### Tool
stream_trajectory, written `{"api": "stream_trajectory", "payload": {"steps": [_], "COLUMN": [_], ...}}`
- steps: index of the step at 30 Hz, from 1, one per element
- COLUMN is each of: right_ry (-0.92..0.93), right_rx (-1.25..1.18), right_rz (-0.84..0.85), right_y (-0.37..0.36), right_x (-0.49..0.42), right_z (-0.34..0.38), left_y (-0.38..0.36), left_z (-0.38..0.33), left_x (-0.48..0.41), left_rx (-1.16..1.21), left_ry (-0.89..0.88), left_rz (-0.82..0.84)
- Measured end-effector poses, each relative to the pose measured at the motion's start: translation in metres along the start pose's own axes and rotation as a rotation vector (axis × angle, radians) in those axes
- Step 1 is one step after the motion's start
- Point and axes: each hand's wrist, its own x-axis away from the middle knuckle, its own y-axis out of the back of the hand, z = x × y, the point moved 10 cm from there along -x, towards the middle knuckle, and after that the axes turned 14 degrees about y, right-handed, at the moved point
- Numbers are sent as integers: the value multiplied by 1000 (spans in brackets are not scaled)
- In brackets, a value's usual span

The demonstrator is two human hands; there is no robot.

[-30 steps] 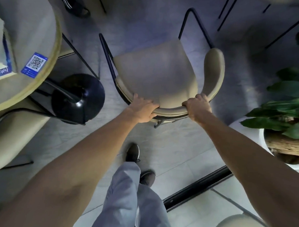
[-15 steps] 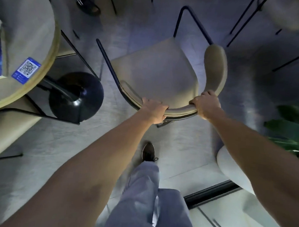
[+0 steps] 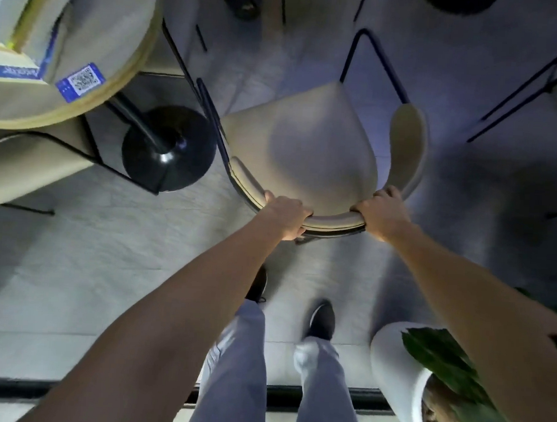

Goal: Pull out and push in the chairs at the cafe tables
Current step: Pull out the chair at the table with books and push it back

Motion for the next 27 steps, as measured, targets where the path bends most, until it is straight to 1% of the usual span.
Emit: {"api": "stream_trajectory", "payload": {"steps": [7,11,14,16,27], "right_ry": [172,258,305,325,448], "right_rx": [97,149,186,214,189], "right_rz": [-15,-59,-29,-51,-86], "right_y": [-2,5,13,20,35], "right_x": [4,3,-2,-7,-42], "right_z": [20,40,61,74,150], "left_y": [-34,-49,-61,-71,-110], "left_z": [-10,-5,6,16,89], "left_x": [31,51,65,73,101], "left_rx": [131,194,249,267,234], "left_ry": [132,210,270,300,444], "left_rz": [53,64,54,58,96]}}
